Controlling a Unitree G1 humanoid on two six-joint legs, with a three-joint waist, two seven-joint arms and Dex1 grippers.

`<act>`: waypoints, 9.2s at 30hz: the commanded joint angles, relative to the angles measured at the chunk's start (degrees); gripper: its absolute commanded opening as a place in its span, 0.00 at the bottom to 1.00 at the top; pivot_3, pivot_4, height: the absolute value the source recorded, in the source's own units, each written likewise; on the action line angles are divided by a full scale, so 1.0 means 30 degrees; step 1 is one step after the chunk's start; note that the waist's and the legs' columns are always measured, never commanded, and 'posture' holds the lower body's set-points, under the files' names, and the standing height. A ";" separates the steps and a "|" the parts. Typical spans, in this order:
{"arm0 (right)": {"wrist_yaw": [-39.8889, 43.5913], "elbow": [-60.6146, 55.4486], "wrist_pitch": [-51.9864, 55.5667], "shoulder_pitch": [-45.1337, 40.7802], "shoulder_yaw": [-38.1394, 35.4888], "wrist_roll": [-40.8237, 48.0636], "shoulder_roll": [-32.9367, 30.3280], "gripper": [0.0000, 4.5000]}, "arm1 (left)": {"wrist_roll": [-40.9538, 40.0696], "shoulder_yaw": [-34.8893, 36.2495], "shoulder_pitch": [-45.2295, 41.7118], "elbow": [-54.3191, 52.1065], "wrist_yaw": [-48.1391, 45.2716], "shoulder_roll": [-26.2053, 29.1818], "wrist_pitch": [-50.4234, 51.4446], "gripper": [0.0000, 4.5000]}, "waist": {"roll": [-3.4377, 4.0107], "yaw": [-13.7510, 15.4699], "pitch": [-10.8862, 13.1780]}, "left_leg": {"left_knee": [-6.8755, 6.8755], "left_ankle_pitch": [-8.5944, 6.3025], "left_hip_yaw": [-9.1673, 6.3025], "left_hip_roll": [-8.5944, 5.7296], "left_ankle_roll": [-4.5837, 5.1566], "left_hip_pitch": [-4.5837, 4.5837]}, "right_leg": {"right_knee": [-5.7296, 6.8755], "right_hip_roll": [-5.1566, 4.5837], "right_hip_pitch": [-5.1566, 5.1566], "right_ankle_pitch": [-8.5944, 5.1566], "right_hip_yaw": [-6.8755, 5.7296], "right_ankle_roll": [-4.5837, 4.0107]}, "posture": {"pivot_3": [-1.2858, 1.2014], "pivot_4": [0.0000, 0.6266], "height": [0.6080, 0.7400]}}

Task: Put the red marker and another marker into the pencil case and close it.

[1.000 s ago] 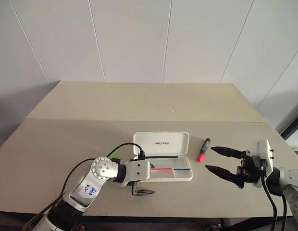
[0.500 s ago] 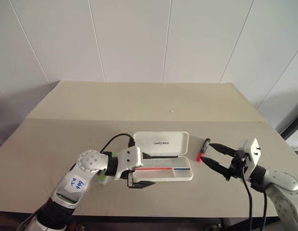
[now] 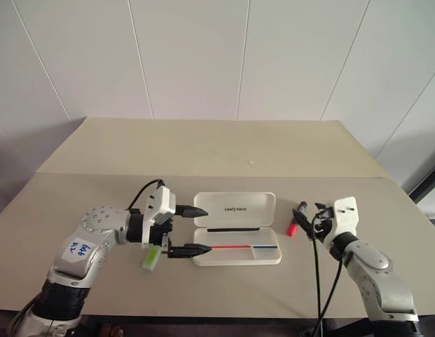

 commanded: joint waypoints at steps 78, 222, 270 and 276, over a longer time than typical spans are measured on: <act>1.4151 -0.3445 0.1469 -0.6621 0.7074 0.1291 -0.7833 0.30 | -0.0070 0.1622 0.0215 0.5120 -0.2093 0.0952 -0.7191 1.00 | 0.0072 -0.0399 0.0042 | -0.0146 0.0008 0.0002 0.0018 0.0005 -0.0015 | -0.0073 -0.0012 -0.0054 -0.0017 -0.0028 -0.0011 | 0.52 0.24 1.00; 1.3880 -0.4217 0.1392 -0.2339 0.1839 0.4982 -0.7714 1.00 | -0.1108 0.0902 -0.0611 -0.0695 0.0544 0.3777 0.1252 0.25 | 0.0055 0.0086 0.0059 | -0.0119 0.0036 0.0031 0.0015 -0.0026 -0.0335 | -0.0181 -0.0019 -0.0304 0.0059 -0.0035 -0.0014 | 0.52 0.24 1.00; 1.2970 -0.7803 0.1476 0.4378 -0.3242 0.6767 -0.9004 1.00 | 0.5979 -0.8976 -0.7648 0.2761 0.0982 -0.2528 0.5738 0.25 | 0.0051 0.0075 0.0062 | 0.0118 0.0037 0.0005 -0.0011 0.0023 -0.0074 | -0.0040 0.0006 0.0014 0.0071 -0.0006 0.0047 | 0.52 0.24 1.00; 1.2897 -0.7806 0.1510 0.4356 -0.3248 0.6710 -0.9010 1.00 | 0.6025 -0.9211 -0.7540 0.2627 0.1049 -0.2371 0.5975 0.25 | 0.0051 0.0077 0.0062 | 0.0119 0.0037 0.0006 -0.0011 0.0023 -0.0071 | -0.0037 0.0006 0.0015 0.0071 -0.0005 0.0047 | 0.52 0.24 1.00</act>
